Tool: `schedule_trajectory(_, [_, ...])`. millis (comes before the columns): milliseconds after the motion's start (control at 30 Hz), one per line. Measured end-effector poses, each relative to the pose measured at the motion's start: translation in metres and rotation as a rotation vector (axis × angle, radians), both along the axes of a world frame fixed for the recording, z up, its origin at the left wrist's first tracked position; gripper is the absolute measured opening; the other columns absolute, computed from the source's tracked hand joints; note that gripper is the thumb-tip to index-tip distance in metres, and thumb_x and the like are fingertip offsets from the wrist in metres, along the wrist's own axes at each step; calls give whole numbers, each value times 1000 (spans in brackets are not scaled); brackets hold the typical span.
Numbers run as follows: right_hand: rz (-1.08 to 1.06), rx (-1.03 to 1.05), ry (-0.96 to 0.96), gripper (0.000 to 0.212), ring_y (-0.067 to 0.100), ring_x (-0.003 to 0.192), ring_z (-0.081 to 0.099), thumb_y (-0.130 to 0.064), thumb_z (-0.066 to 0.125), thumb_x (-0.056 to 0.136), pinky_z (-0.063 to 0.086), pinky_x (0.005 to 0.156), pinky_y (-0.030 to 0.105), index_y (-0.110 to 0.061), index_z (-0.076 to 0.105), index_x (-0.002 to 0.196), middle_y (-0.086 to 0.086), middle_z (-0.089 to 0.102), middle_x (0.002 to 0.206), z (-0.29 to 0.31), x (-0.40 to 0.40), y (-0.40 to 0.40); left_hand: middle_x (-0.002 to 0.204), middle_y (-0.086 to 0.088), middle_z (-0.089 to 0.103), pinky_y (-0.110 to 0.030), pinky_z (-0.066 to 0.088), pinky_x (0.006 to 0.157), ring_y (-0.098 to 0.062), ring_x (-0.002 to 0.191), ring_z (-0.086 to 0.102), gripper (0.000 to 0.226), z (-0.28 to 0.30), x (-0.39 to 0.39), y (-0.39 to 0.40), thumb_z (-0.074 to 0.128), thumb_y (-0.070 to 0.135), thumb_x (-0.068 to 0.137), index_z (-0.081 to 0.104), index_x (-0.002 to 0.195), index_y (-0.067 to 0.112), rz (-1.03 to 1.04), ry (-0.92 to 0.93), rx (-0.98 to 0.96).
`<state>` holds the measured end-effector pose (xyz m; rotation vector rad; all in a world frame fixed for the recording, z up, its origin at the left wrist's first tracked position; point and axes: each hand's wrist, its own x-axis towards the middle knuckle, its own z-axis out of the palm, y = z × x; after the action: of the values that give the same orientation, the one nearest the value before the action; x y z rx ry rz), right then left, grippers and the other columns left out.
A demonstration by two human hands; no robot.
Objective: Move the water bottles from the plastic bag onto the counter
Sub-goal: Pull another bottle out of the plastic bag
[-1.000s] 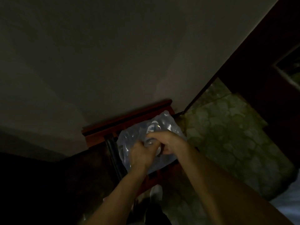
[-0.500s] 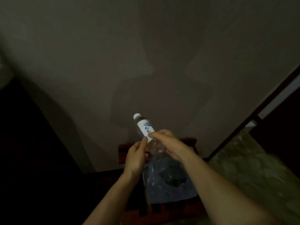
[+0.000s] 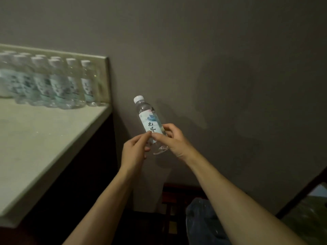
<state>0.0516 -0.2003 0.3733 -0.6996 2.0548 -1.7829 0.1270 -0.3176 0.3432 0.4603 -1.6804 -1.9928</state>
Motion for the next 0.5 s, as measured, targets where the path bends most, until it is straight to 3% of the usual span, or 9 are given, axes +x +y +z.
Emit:
schedule_trajectory(67, [26,27,105,43,0,88,65,-17,74,84,50,65,9,-8,54,121,1,66,109,13,6,-19,76,6,74,-14,40,48,0,60,57,11,14,14,-23,63,28,94,73,91,27,-7,51,-106])
schedule_trajectory(167, [47,8,189,41,-8,86,65,-15,76,82,50,68,9,-16,54,117,-8,66,104,18,17,-60,85,18,77,-5,44,53,8,66,65,19,31,39,-65,58,21,97,70,92,35,-47,93,-282])
schedule_trajectory(267, [75,4,241,48,1,103,64,-21,76,82,54,81,17,-23,51,122,-4,65,119,19,35,-115,87,20,77,-5,45,54,6,72,69,22,42,62,-118,57,16,98,69,102,34,-44,106,-373])
schedule_trajectory(367, [92,37,272,56,10,112,63,-26,77,80,54,96,36,-24,49,128,-3,65,127,24,54,-174,90,21,76,-8,47,55,2,74,70,22,47,81,-184,60,16,97,70,108,32,-29,90,-449])
schedule_trajectory(500, [40,97,302,56,12,107,65,-25,78,80,54,94,37,-24,51,128,-4,66,124,27,76,-241,99,16,76,-14,50,58,-5,83,72,26,49,93,-263,63,19,95,69,119,29,-43,20,-532])
